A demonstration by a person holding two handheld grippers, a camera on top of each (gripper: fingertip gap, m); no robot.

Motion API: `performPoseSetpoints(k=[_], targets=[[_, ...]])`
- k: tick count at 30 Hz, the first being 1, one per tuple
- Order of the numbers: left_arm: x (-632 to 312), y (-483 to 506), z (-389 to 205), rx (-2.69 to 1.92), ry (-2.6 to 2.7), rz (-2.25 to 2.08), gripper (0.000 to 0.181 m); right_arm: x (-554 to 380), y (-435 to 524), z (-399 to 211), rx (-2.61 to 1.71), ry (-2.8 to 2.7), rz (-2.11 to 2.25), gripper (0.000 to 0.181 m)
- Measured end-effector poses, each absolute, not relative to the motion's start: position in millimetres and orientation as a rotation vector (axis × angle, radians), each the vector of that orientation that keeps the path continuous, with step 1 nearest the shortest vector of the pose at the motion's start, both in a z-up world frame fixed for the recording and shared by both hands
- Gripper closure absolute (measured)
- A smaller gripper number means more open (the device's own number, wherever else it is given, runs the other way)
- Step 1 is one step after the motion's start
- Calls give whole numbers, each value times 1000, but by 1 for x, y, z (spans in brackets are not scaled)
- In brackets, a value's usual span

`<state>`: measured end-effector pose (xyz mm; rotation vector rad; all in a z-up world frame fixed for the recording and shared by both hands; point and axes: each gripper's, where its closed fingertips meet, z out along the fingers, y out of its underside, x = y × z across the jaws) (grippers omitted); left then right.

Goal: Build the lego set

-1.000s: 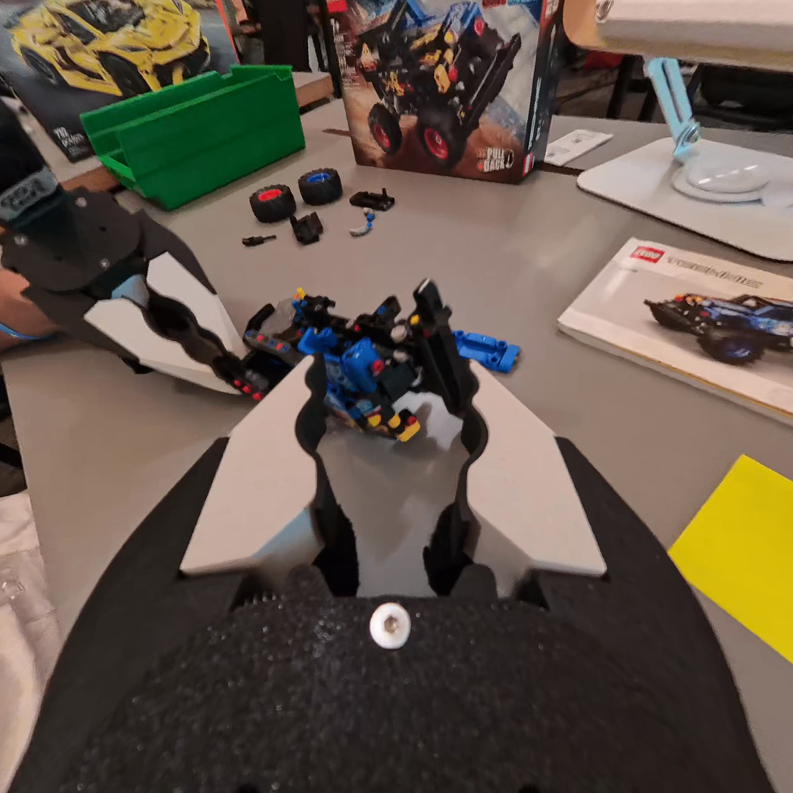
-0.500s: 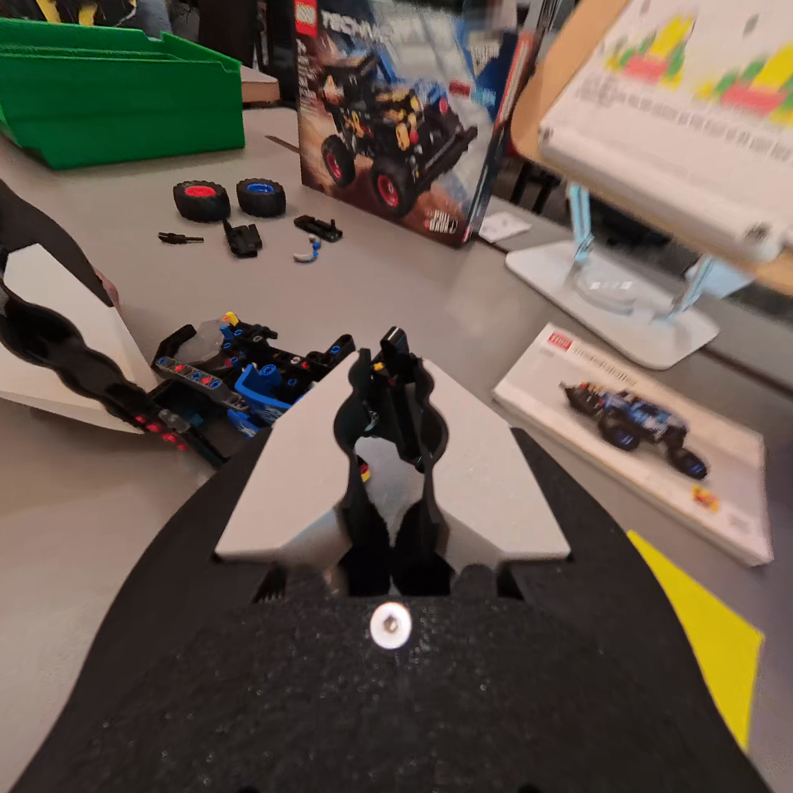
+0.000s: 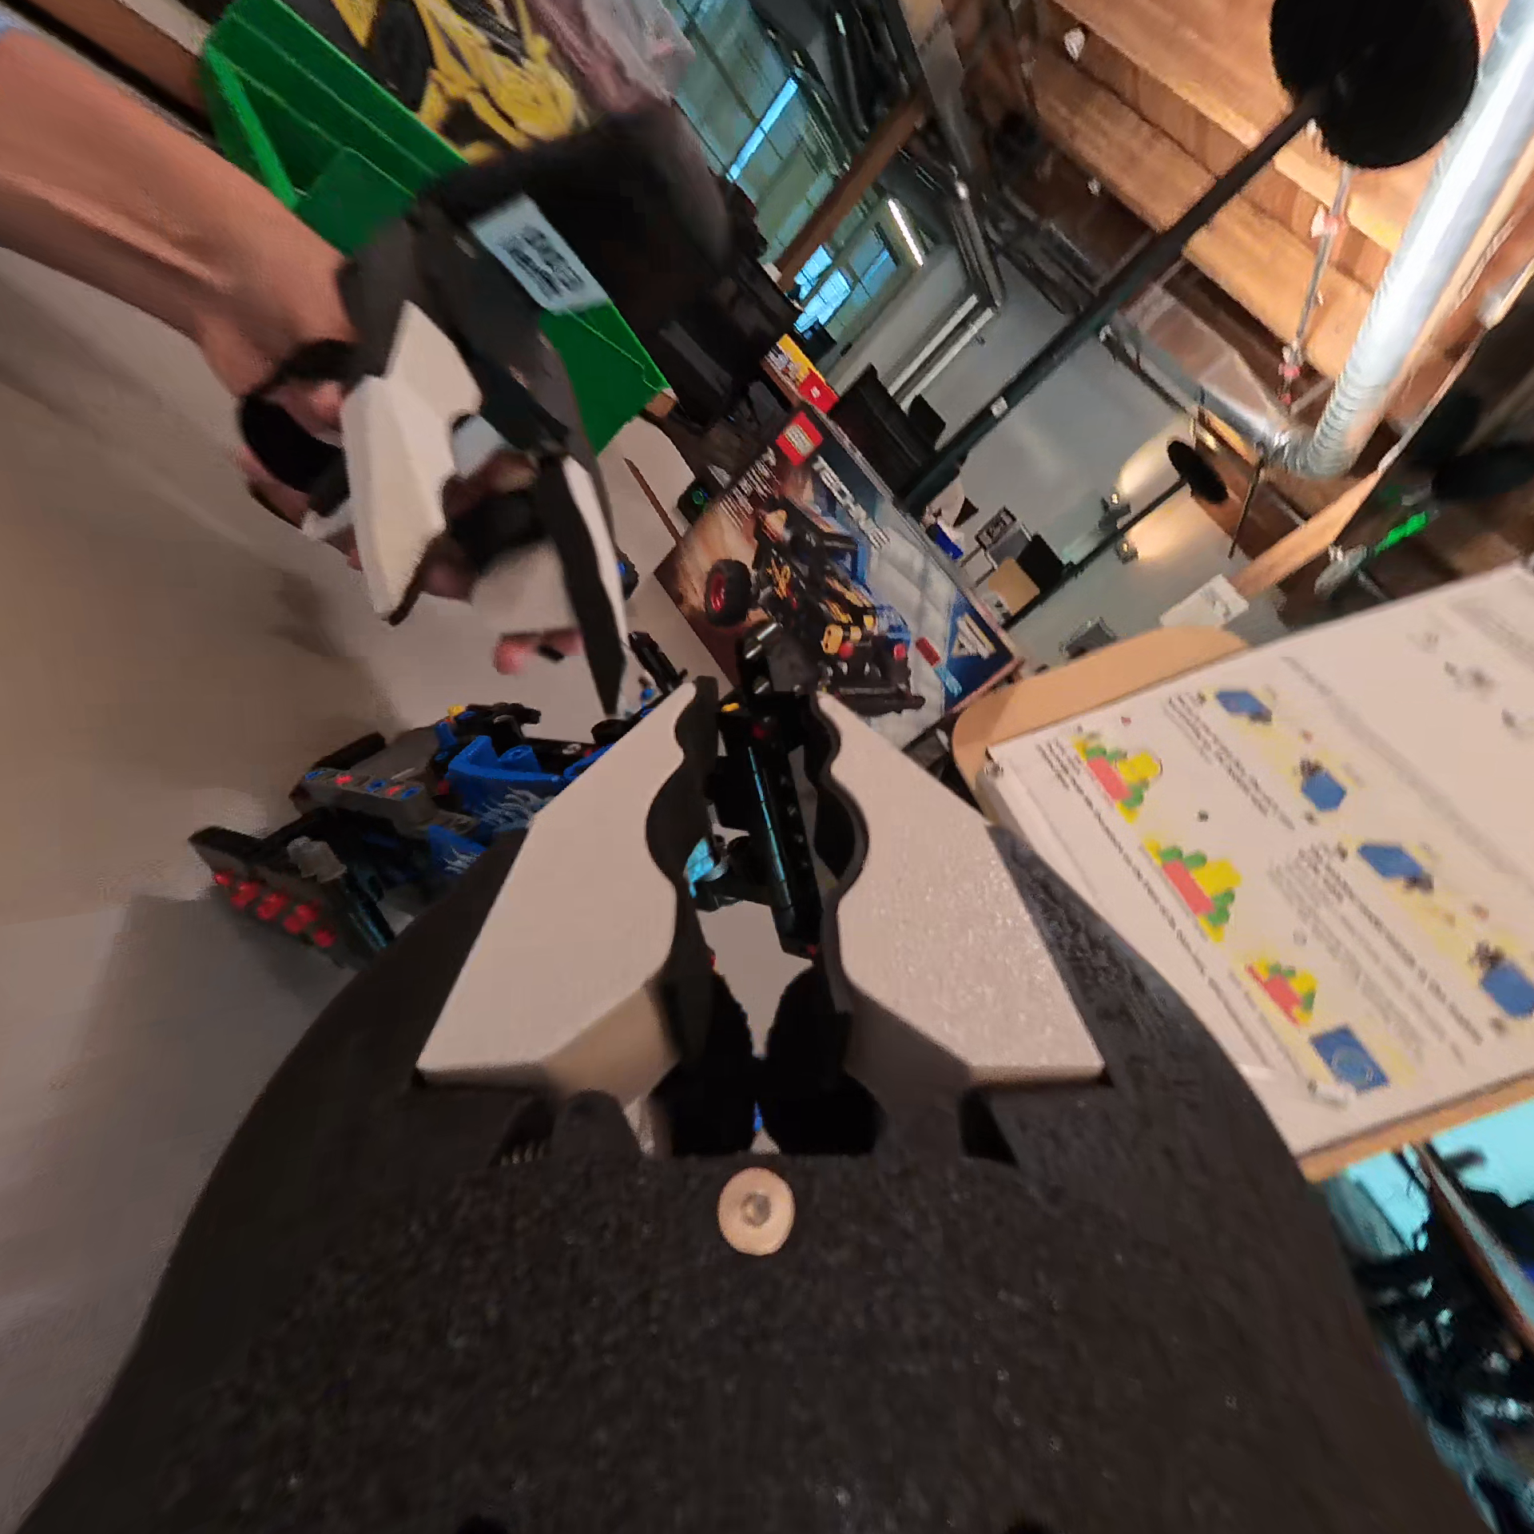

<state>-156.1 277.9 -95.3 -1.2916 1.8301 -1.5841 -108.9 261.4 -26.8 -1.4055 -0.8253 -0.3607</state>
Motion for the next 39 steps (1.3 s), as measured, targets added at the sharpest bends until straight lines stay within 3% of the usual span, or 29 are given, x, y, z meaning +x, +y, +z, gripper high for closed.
performPoseSetpoints(k=[3, 11, 15, 17, 22, 31, 35, 39], targets=[[-154, 273, -88, -1228, 1964, -1696, 80, -136, 260, -21, -1315, -944, -355, 161], [-168, 246, -95, -1055, 2269, -1902, 118, -173, 263, -19, -1214, -1128, -370, 161], [-164, 254, -97, -1132, 2171, -1906, 121, -162, 271, -20, -1280, -1071, -418, 161], [-160, 267, -98, -1209, 2073, -1807, 130, -152, 273, -23, -1357, -975, -373, 161], [-165, 292, -96, -1267, 1855, -1478, 130, -138, 263, -36, -1508, -743, -113, 156], [-169, 319, -100, -911, 1714, -482, 130, -136, 252, -61, -1667, -475, 249, 151], [-163, 310, -112, -807, 1718, -321, 130, -130, 264, -86, -1791, -382, 337, 138], [-159, 305, -120, -759, 1713, -190, 130, -124, 277, -113, -1851, -345, 291, 146]])
